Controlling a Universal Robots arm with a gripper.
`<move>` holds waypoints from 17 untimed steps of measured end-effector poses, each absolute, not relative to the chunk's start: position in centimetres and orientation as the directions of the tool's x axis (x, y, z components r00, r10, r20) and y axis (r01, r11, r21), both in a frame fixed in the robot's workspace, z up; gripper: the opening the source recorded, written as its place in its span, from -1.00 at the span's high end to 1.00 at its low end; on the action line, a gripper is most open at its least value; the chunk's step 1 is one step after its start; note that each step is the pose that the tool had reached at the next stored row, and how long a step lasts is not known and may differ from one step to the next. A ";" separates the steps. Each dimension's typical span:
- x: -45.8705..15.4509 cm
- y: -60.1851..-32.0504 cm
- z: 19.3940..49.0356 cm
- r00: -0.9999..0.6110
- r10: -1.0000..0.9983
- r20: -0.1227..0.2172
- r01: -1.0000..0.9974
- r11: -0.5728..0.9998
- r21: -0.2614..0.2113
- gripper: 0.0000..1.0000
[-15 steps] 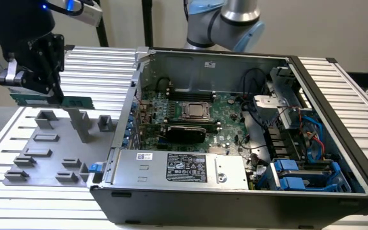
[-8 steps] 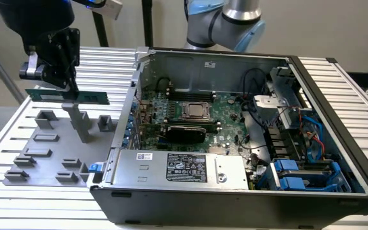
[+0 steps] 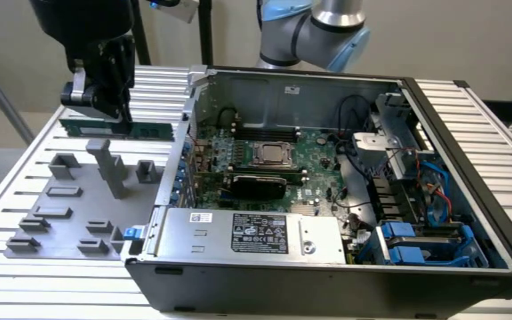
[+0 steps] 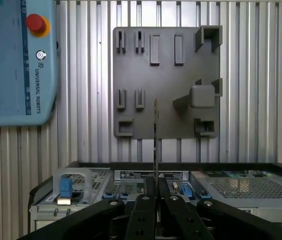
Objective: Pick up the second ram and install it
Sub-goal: 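Pick up the second ram and move it above second insertion slot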
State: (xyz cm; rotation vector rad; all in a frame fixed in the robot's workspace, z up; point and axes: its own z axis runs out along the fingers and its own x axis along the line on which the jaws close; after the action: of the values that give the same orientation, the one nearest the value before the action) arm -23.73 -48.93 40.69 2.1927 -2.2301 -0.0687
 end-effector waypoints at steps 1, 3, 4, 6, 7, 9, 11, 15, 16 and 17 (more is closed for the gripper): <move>-23.4 -48.9 40.7 -0.017 -1.000 -0.023 -0.999 0.016 0.041 0.73; -22.7 -48.8 40.7 -0.017 -1.000 -0.025 -0.999 0.016 0.041 0.73; -22.3 -48.7 40.7 -0.017 -1.000 -0.026 -0.999 0.016 0.041 0.73; -21.5 -48.6 40.7 -0.017 -0.999 -0.027 -0.999 0.016 0.041 0.73; -21.2 -48.5 40.7 -0.017 -0.999 -0.028 -0.999 0.016 0.041 0.73; -20.4 -48.4 40.7 -0.017 -0.999 -0.029 -0.999 0.016 0.041 0.73; -19.6 -48.2 40.7 -0.017 -0.999 -0.031 -0.999 0.016 0.041 0.73; -18.1 -47.9 40.7 -0.017 -0.999 -0.033 -0.999 0.016 0.041 0.73; -17.7 -47.8 40.7 -0.017 -0.999 -0.033 -0.999 0.016 0.041 0.73; -17.3 -47.6 40.7 -0.017 -0.999 -0.033 -0.999 0.016 0.041 0.73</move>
State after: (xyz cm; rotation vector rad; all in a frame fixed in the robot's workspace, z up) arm -17.33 -47.64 40.72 2.1987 -2.2357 -0.0826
